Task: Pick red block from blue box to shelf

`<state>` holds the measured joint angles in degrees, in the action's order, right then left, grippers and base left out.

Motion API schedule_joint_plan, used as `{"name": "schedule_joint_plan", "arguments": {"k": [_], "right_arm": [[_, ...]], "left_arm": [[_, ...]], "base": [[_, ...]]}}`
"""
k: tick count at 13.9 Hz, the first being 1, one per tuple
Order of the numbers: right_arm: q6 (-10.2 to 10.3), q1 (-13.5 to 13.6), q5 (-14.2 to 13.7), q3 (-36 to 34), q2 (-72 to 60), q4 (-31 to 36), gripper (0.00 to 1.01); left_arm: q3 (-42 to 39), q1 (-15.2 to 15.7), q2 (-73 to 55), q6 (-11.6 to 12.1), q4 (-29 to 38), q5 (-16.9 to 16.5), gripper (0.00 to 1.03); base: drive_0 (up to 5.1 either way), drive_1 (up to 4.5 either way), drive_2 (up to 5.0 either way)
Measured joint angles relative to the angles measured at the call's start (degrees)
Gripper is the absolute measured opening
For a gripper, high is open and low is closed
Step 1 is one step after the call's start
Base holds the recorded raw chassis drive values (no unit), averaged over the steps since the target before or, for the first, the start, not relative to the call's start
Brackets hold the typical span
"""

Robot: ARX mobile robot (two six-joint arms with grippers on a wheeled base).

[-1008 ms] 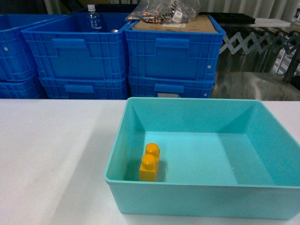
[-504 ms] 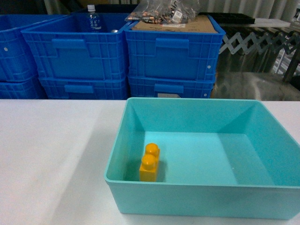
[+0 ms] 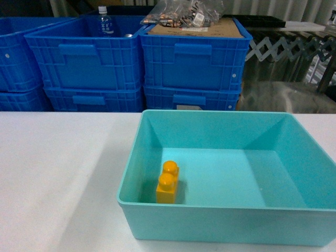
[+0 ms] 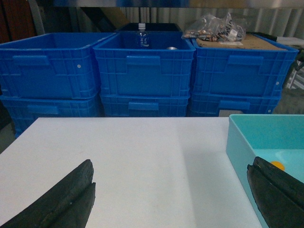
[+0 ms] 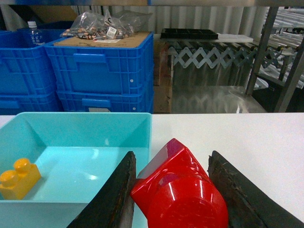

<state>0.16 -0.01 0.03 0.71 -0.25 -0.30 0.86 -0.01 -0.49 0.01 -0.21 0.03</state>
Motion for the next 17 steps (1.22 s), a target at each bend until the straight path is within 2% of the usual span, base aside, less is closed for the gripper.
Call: {"name": "schedule_joint_plan", "arguments": {"k": [17], "right_arm": [[0.0, 0.0, 0.0, 0.0, 0.0, 0.0, 0.39]], "left_arm": [[0.0, 0.0, 0.0, 0.0, 0.0, 0.0, 0.98]], "base": [[-1.6, -1.61, -1.6]]}}
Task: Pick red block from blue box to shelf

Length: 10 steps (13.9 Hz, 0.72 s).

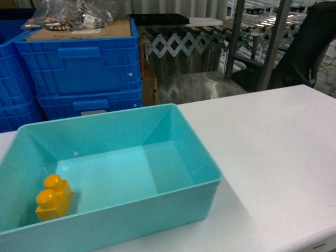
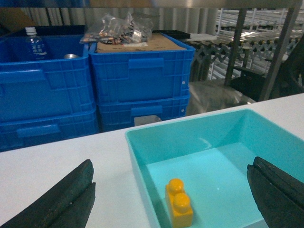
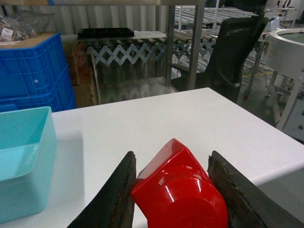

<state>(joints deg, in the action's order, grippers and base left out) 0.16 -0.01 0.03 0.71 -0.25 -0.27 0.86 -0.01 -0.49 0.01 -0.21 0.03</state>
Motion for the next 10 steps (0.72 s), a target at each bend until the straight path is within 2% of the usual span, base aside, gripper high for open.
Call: {"name": "schedule_joint_plan", "arguments": {"k": [10], "right_arm": [[0.0, 0.0, 0.0, 0.0, 0.0, 0.0, 0.39]], "left_arm": [[0.0, 0.0, 0.0, 0.0, 0.0, 0.0, 0.98]], "base": [[-1.6, -1.58, -1.6]]}}
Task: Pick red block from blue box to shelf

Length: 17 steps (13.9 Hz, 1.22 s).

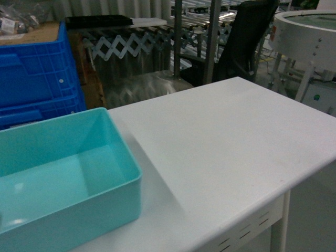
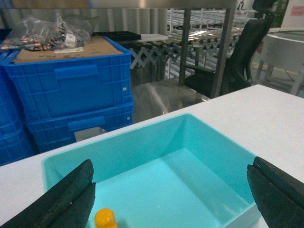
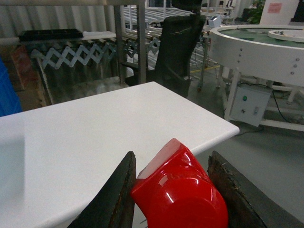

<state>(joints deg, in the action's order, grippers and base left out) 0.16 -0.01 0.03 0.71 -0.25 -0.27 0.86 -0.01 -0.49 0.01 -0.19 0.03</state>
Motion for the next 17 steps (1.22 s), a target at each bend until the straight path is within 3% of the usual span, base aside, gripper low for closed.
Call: {"name": "schedule_joint_plan", "arguments": {"k": [17], "right_arm": [[0.0, 0.0, 0.0, 0.0, 0.0, 0.0, 0.38]], "left_arm": [[0.0, 0.0, 0.0, 0.0, 0.0, 0.0, 0.98]], "base": [[-1.6, -1.60, -1.6]]}}
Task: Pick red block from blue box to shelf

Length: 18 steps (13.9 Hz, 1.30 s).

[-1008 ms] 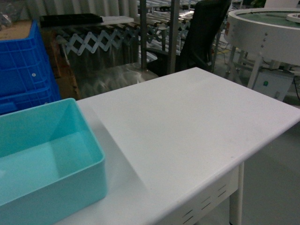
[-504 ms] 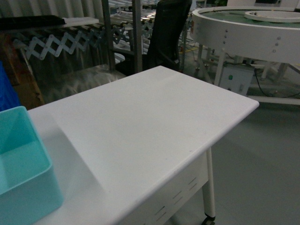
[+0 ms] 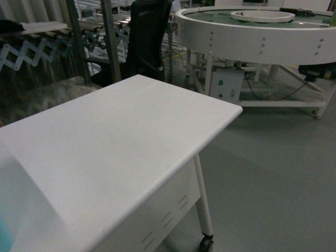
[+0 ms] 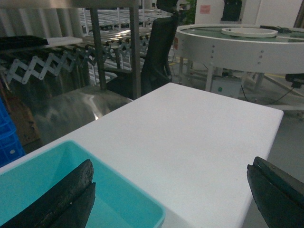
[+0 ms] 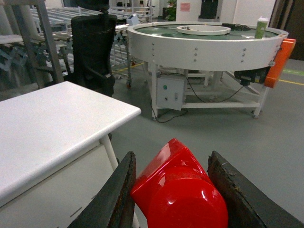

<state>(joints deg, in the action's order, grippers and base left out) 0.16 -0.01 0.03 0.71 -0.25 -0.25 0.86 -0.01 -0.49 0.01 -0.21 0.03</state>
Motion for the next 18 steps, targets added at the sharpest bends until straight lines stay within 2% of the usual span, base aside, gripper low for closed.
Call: {"name": "schedule_joint_plan", "arguments": {"k": [18], "right_arm": [[0.0, 0.0, 0.0, 0.0, 0.0, 0.0, 0.38]], "left_arm": [[0.0, 0.0, 0.0, 0.0, 0.0, 0.0, 0.98]], "base": [[-1.6, -1.61, -1.6]]}}
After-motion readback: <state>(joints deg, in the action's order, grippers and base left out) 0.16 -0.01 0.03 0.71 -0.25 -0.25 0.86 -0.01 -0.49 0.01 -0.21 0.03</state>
